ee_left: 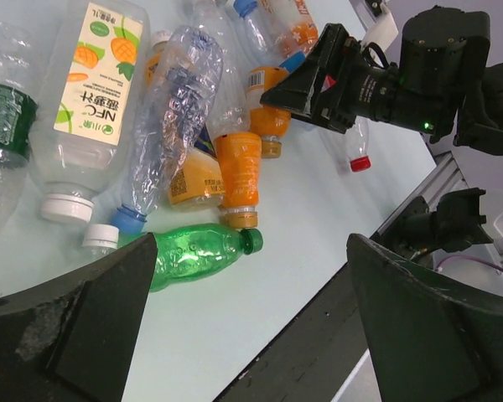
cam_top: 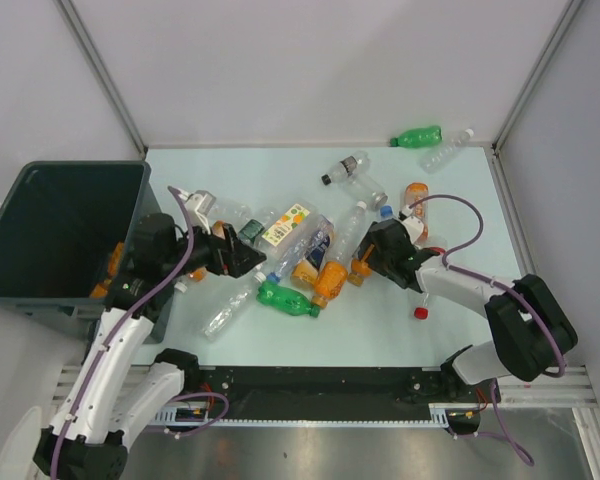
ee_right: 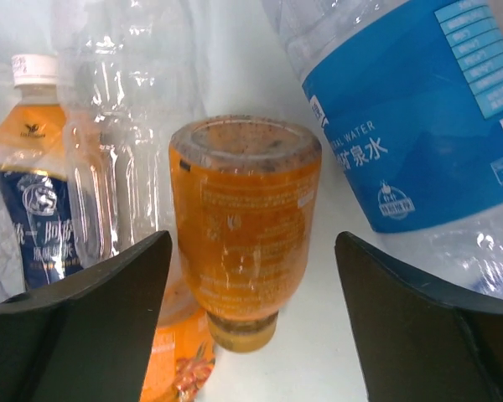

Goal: Put the plastic bottles in the bin
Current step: Pick up the plastic bottle at the center of the board.

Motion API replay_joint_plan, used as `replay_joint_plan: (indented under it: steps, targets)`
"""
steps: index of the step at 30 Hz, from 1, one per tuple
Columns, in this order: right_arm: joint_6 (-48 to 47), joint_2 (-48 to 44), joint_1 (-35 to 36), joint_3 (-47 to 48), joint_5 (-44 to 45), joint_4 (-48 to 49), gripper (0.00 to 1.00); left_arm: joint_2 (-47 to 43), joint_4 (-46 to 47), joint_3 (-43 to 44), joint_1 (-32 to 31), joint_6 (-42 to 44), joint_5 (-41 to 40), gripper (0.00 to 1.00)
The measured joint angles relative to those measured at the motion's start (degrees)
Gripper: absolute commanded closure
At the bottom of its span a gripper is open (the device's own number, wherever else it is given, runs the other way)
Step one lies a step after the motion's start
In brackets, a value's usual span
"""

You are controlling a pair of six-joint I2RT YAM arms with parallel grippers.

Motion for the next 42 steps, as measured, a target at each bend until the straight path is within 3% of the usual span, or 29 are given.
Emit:
replay_joint_plan:
  steps: [4,5,8,11,15,21,28,36,42]
  targets:
    - [0.59,2.27,-0.48,0.72,-0.04,1.03,0.35,0.76,0.33,-1.64,-1.2,-0.74,-0.17,0.0]
    - [0.63,2.49,-0.55,0.83,-0.07,1.22,0.45,0.85,0.33,-1.88,-1.6,-0.92,-0.33,0.0]
    - [0.44,2.49,-0.59,0.87,-0.02,1.36,0.63,1.2,0.39,-2.38,-3.15,-1.05,-0.94,0.0]
    - [0.17,2.34,-0.5,0.87,0.02,1.25,0.69,1.53,0.59,-2.71,-4.55,-1.07,-1.62,0.0]
    - [-0.61,0.02,0.15,0.87,0.0,0.11,0.71,2.69,0.9,-2.82,-6.29,-1.18,-2.12,0.0]
    - [-3.13,-10.47,1.75,0.92,-1.2,-1.73,0.72,3.98,2.99,-3.74,-10.45,-2.1,-2.08,0.0]
    - [-8.81,-21.66,4.24,1.05,-12.31,-0.37,0.72,5.88,8.59,-5.11,-16.74,-5.22,-2.25,0.0]
    - [-10.21,-23.21,10.21,1.11,-22.18,6.82,0.71,6.14,20.17,-6.78,-26.97,-13.2,-9.79,0.0]
    - [-9.86,-23.21,13.35,1.11,-25.73,14.12,0.71,9.14,23.41,-6.75,-30.86,-16.46,-14.86,0.0]
